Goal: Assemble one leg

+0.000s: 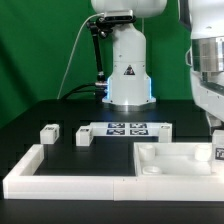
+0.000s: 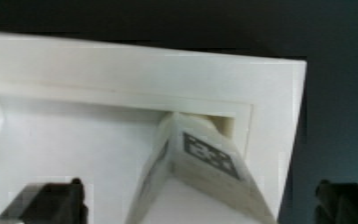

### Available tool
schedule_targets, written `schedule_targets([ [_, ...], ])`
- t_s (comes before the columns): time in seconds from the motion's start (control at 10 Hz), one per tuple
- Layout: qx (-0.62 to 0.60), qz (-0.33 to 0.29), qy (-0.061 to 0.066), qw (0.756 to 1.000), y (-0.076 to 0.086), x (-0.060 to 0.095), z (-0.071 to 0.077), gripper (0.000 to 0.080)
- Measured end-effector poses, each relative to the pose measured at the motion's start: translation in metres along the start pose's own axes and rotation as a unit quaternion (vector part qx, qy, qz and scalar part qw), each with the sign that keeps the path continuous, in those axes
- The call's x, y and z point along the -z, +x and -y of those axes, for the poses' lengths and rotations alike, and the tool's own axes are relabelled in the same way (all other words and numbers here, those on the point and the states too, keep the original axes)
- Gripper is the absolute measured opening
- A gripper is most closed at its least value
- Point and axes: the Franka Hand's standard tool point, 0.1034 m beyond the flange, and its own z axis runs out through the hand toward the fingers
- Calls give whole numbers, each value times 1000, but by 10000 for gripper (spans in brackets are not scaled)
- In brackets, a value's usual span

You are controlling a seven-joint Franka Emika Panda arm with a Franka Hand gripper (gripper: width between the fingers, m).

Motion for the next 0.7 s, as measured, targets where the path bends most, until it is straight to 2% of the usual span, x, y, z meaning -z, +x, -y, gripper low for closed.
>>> schedule_targets([
  [0.2, 104, -8, -12, 994, 0, -1, -3, 649],
  [0.3, 175, -16, -17, 984, 0, -1, -3, 649],
  [0.7, 384, -33, -35, 922, 3, 0, -3, 649],
])
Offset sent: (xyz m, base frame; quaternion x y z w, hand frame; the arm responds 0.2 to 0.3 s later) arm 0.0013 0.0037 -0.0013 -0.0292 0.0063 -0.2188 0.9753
